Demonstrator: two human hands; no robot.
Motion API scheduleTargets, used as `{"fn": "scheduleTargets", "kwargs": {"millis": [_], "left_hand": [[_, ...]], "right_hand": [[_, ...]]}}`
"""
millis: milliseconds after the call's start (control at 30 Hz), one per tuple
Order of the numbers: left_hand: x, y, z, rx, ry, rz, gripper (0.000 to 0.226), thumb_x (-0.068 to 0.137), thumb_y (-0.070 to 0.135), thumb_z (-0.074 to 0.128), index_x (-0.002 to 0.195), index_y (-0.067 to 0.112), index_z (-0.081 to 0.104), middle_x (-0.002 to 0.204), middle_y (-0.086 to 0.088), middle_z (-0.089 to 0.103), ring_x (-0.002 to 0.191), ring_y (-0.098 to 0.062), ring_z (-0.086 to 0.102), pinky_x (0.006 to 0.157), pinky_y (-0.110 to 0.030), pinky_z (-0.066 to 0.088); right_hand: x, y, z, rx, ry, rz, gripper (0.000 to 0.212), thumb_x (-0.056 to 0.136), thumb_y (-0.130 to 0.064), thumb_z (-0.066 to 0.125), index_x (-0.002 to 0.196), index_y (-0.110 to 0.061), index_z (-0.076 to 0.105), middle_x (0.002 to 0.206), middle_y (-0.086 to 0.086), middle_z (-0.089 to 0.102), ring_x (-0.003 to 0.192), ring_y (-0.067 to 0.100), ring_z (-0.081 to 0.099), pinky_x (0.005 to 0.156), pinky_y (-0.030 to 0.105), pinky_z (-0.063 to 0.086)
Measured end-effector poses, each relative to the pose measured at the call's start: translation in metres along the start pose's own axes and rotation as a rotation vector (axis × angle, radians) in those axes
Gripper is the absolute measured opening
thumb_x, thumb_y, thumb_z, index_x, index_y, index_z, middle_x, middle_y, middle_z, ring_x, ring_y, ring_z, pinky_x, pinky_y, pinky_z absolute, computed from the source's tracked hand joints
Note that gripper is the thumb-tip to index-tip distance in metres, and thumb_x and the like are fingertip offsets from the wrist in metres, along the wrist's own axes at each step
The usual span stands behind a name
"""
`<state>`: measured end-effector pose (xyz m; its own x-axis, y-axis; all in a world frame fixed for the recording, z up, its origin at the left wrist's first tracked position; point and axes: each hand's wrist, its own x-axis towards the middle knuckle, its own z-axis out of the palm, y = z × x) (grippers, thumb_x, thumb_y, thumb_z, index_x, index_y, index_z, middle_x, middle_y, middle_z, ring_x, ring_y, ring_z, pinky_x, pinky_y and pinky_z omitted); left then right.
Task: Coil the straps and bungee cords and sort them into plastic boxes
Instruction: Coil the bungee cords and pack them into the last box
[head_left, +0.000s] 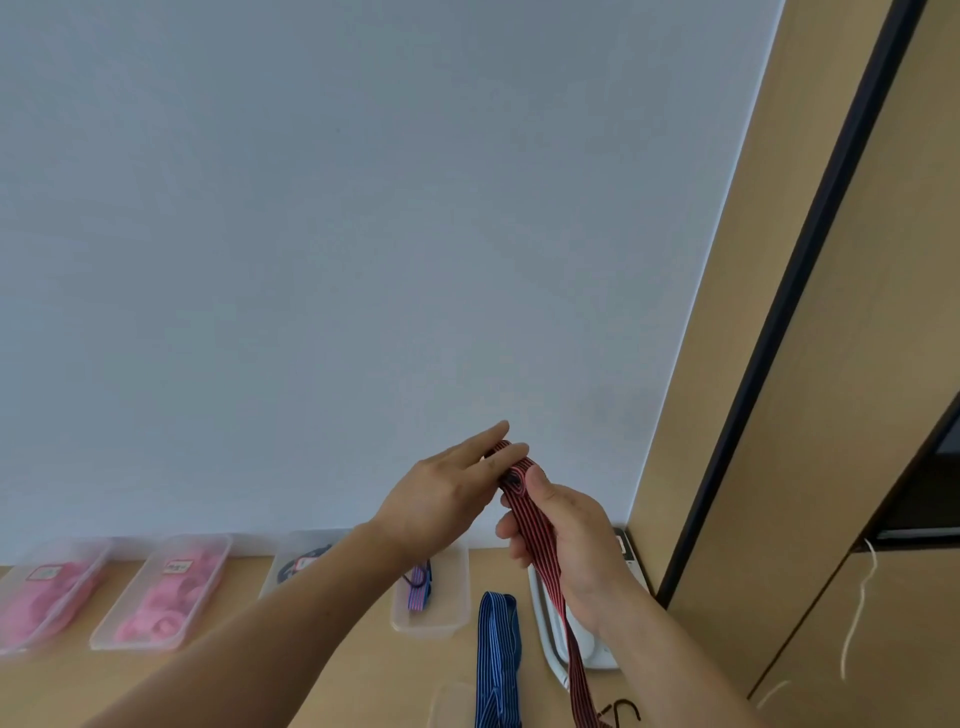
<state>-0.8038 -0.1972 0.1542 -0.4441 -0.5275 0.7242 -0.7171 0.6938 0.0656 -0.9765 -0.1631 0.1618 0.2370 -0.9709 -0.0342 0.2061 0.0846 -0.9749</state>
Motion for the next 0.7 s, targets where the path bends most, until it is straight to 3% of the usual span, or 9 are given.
{"fn": "scheduleTargets", "kwargs": {"millis": [167,200,267,333,400,467,533,633,700], "left_hand": [[-0.001,-0.004,-0.001,-0.005,0.050,0.041,0.053,0.081,-0.008,0.072,0.131,0.010,0.064,0.139,-0.013,0.058,0.105,-0.021,0.070,0.072,-0.028,0.060],[-0.002,-0.003,0.001,-0.117,0.061,-0.080,0.058,0.085,-0.007,0.066,0.138,0.014,0.057,0.144,-0.008,0.054,0.113,-0.016,0.066,0.079,-0.021,0.057],[-0.001,0.003,-0.001,-0.559,-0.016,-0.526,0.062,0.093,0.000,0.053,0.150,0.020,0.038,0.147,-0.001,0.050,0.125,-0.013,0.058,0.089,-0.017,0.052],[0.006,0.006,-0.008,-1.129,-0.161,-0.904,0.047,0.097,0.017,0.045,0.144,0.014,0.047,0.129,-0.007,0.066,0.114,-0.021,0.065,0.088,-0.027,0.055],[0.009,0.009,-0.011,-1.279,-0.308,-0.926,0.044,0.091,0.037,0.047,0.116,0.008,0.068,0.099,-0.010,0.070,0.093,-0.025,0.063,0.088,-0.034,0.055],[0.011,0.014,-0.014,-1.292,-0.285,-0.866,0.042,0.086,0.043,0.058,0.101,0.006,0.072,0.091,-0.013,0.065,0.083,-0.029,0.055,0.085,-0.033,0.055],[0.013,0.016,-0.015,-1.262,-0.210,-0.846,0.038,0.085,0.036,0.066,0.106,0.004,0.068,0.099,-0.009,0.072,0.084,-0.032,0.062,0.085,-0.036,0.055],[0.017,0.017,-0.018,-1.152,-0.127,-0.836,0.036,0.082,0.025,0.069,0.114,0.007,0.063,0.109,-0.009,0.074,0.105,-0.036,0.068,0.094,-0.047,0.053],[0.019,0.018,-0.020,-1.102,-0.116,-0.816,0.037,0.082,0.025,0.068,0.114,0.009,0.062,0.107,-0.010,0.074,0.101,-0.032,0.069,0.089,-0.044,0.055]], "right_hand": [[-0.002,0.000,-0.001,-0.005,-0.028,-0.021,0.056,0.082,-0.045,0.060,0.102,0.007,0.066,0.075,0.016,0.070,0.057,0.019,0.058,0.054,0.029,0.046],[-0.002,0.000,-0.002,-0.003,-0.029,-0.037,0.052,0.082,-0.042,0.062,0.102,0.006,0.066,0.076,0.015,0.070,0.057,0.019,0.059,0.054,0.029,0.046],[-0.001,-0.002,-0.003,-0.014,-0.027,-0.072,0.044,0.084,-0.036,0.063,0.102,0.004,0.067,0.078,0.014,0.072,0.059,0.018,0.059,0.056,0.029,0.047],[0.000,-0.002,-0.004,-0.066,-0.013,-0.098,0.031,0.091,-0.028,0.061,0.100,0.001,0.068,0.081,0.014,0.073,0.061,0.019,0.062,0.057,0.028,0.049],[0.001,-0.001,-0.003,-0.133,-0.003,-0.114,0.020,0.096,-0.020,0.059,0.099,-0.003,0.069,0.083,0.013,0.074,0.064,0.021,0.065,0.058,0.029,0.051],[0.001,0.000,-0.001,-0.174,-0.006,-0.121,0.017,0.097,-0.018,0.058,0.098,-0.006,0.069,0.082,0.011,0.075,0.064,0.022,0.066,0.059,0.031,0.050],[0.002,0.002,0.000,-0.206,0.021,-0.096,0.020,0.097,-0.022,0.059,0.096,-0.005,0.069,0.079,0.011,0.075,0.062,0.022,0.067,0.058,0.032,0.050],[0.003,0.004,-0.002,-0.231,0.078,-0.026,0.031,0.095,-0.028,0.062,0.090,0.002,0.066,0.070,0.013,0.073,0.054,0.021,0.064,0.049,0.028,0.048],[0.002,0.003,-0.003,-0.225,0.068,-0.001,0.031,0.095,-0.028,0.062,0.089,0.003,0.065,0.068,0.014,0.071,0.053,0.022,0.063,0.048,0.027,0.047]]}}
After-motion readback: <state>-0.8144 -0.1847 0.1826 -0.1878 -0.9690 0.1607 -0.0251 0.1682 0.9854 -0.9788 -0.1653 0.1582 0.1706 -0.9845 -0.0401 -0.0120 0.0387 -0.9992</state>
